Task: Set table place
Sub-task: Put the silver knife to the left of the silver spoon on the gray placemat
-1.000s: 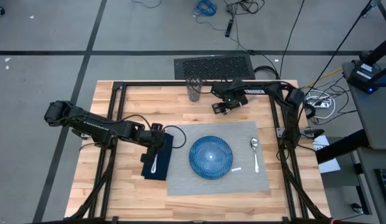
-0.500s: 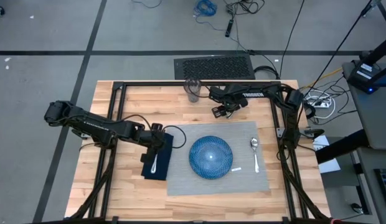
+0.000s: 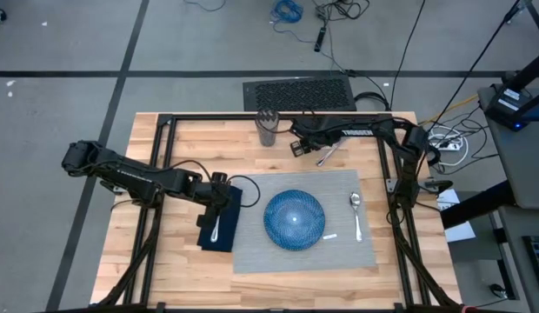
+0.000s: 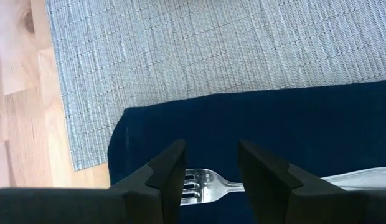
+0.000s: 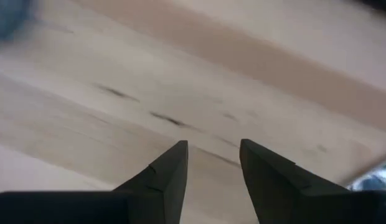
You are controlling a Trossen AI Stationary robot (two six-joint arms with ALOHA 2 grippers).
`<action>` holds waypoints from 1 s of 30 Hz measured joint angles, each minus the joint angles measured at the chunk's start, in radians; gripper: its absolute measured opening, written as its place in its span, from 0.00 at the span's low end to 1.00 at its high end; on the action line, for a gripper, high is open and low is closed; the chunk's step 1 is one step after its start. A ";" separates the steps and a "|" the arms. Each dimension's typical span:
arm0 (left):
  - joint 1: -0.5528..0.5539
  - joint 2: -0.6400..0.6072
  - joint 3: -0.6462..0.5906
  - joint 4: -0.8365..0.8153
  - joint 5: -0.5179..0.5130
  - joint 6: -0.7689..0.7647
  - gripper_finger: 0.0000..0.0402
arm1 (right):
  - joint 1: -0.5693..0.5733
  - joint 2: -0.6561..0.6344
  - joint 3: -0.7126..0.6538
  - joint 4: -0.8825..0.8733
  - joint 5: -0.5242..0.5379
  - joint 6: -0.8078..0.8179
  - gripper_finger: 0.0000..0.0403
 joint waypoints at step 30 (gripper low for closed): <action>-0.038 0.000 -0.037 0.047 0.000 0.006 0.32 | 0.041 -0.279 -0.404 0.298 0.049 0.046 0.33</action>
